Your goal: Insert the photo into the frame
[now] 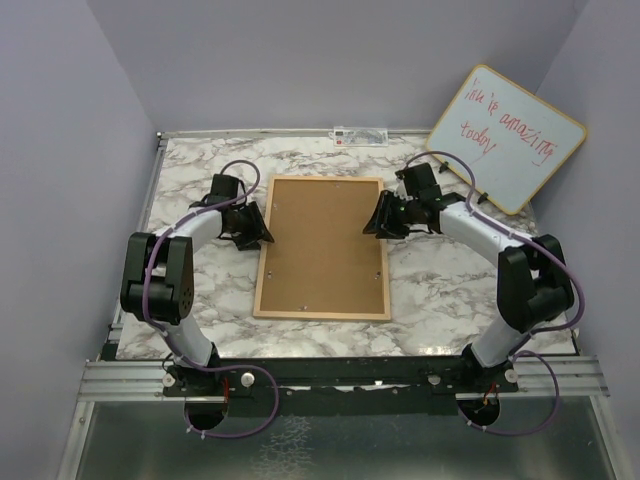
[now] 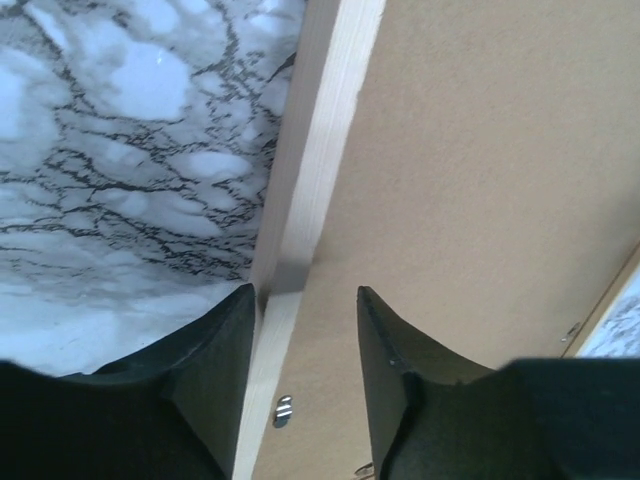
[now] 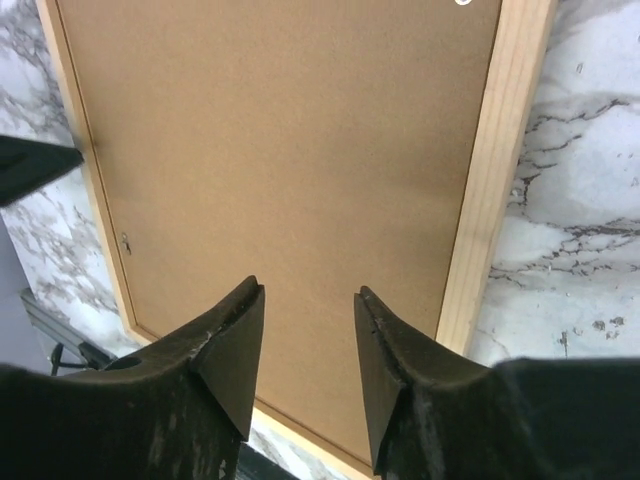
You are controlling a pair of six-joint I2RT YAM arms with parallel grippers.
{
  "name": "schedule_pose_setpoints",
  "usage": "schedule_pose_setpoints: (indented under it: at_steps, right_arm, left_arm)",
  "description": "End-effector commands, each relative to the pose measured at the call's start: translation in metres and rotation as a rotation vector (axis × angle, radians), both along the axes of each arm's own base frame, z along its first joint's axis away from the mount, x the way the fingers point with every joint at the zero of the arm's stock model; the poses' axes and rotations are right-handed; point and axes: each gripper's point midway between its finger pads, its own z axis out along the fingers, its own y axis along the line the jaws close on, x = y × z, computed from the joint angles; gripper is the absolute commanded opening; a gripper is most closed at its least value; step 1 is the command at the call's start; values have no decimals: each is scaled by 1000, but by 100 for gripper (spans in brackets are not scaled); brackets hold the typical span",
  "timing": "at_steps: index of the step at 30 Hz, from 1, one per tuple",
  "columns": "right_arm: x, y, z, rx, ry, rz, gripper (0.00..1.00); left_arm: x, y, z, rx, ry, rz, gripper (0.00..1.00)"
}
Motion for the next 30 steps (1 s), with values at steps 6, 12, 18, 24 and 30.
schedule_pose_setpoints:
  at_steps: [6,12,18,24,30]
  right_arm:
    - [76,-4,-8,-94,-148,-160,40]
    - [119,1,-21,-139,-146,-211,38]
    - [129,2,-47,-192,-88,-204,39]
    - [126,5,-70,-214,-29,-155,39]
    - [118,-11,-79,-307,9,-158,39]
  left_arm:
    - [-19,14,-19,81,37,10,35]
    - [-24,20,-26,116,47,16,30]
    - [-25,23,-28,126,51,27,28]
    - [-26,23,-30,122,58,39,26]
    - [-23,23,-30,124,58,53,25]
